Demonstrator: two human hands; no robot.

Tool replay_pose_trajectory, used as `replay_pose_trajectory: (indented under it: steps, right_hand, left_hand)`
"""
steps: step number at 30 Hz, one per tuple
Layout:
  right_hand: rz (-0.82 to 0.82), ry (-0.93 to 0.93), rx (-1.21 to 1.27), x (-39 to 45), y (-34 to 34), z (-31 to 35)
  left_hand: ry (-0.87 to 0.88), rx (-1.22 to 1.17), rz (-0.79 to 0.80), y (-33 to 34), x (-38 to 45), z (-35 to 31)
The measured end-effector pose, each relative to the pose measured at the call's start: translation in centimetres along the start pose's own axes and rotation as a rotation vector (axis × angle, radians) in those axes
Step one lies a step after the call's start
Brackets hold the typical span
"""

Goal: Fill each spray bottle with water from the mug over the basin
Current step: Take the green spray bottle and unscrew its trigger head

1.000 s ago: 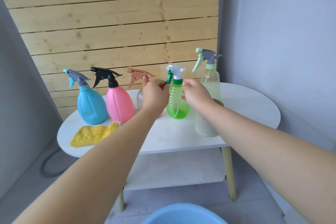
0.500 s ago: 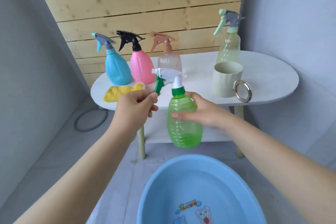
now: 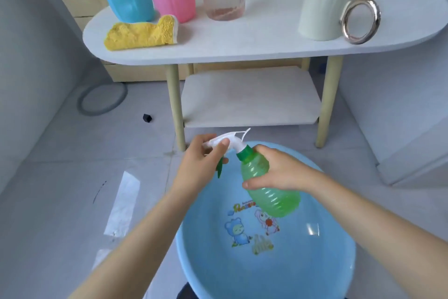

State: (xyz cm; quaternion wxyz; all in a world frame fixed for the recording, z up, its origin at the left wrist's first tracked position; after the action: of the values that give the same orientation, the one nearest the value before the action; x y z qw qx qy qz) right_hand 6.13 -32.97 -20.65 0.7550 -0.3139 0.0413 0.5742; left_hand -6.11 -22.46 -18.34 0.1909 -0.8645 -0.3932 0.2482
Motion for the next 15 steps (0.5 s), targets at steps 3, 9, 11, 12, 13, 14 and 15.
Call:
replay_pose_trajectory:
  steps: [3, 9, 11, 12, 13, 14, 15]
  right_hand:
    - [-0.018, -0.013, -0.179, -0.1, 0.6, -1.5]
    - [-0.186, -0.098, -0.366, -1.4, 2.4, -3.2]
    - [-0.229, -0.168, -0.563, -1.5, 2.4, -3.3]
    - [-0.228, -0.185, -0.614, -1.3, 2.3, -3.4]
    - [-0.218, -0.186, -0.636, -1.2, 2.1, -3.6]
    - [-0.208, -0.178, -0.635, -1.2, 2.0, -3.8]
    - [-0.199, -0.164, -0.604, -1.1, 1.8, -4.1]
  left_hand:
    - [0.052, 0.094, -0.027, 0.9, 0.0, 1.3]
    - [0.035, 0.147, -0.040, 1.9, -0.6, 2.8]
    - [-0.013, 0.143, 0.022, 3.0, -1.2, 3.7]
    - [-0.034, 0.121, 0.064, 3.6, -1.3, 4.1]
    - [-0.054, 0.098, 0.106, 4.1, -1.4, 4.5]
    - [-0.066, 0.077, 0.140, 4.5, -1.4, 4.7]
    - [-0.070, 0.056, 0.167, 4.6, -1.3, 4.7]
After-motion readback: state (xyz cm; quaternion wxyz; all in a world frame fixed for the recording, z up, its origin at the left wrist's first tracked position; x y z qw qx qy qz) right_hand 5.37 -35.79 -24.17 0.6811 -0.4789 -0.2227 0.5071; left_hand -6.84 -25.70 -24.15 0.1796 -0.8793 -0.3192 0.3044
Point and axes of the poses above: each hand's wrist, its own x-axis towards the middle knuckle, its own y-axis out of the palm, z = x × y, the point moved 8 cm from there along x, towards the middle knuckle, and after that the axes turned 15 degrees about x, right-handed, at the moved point
